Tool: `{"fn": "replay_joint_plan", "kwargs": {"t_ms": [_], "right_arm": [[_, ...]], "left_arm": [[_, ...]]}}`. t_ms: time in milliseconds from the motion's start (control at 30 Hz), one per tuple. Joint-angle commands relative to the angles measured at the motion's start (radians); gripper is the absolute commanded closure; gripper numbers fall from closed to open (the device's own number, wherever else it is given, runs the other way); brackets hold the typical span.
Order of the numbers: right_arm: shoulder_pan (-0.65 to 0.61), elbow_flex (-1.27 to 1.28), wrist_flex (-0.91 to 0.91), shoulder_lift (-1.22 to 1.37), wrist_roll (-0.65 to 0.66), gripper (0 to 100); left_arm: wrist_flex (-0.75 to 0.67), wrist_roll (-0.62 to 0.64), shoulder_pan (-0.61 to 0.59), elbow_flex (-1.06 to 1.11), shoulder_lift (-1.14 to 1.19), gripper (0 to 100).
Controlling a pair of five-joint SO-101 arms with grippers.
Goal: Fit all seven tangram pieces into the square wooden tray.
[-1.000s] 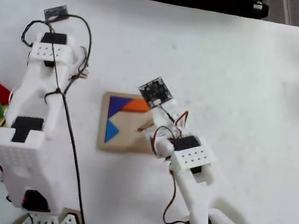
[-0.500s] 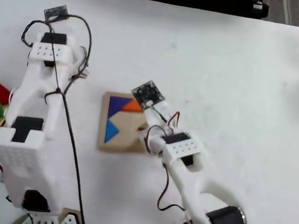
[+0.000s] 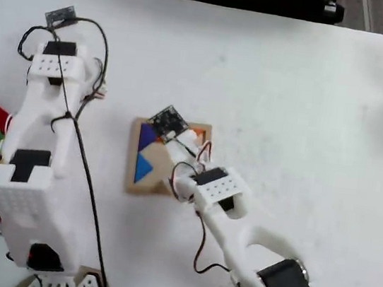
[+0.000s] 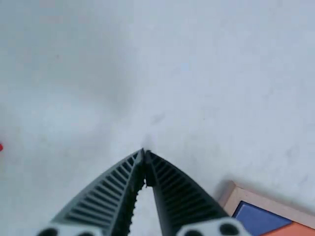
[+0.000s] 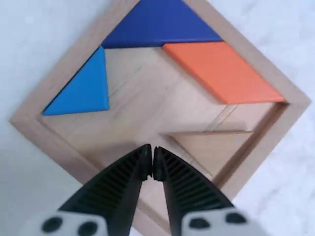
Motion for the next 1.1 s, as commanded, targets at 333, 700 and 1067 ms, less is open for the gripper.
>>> {"fn": "replay_joint_plan", "kwargs": {"t_ms": [333, 700, 1067], "right_arm": [[0.151, -0.020, 0.085, -0.185, -0.008, 98.1], [0.128, -0.094, 0.013, 0.039, -0.008, 98.1], [0.076, -0.112, -0.008, 0.045, -0.008, 98.1]], "left_arm": [[-0.018, 0.011, -0.013, -0.034, -0.024, 97], [-0.018, 0.006, -0.015, -0.029, -0.024, 97], [-0.018, 0.006, -0.015, -0.034, -0.024, 97]]}}
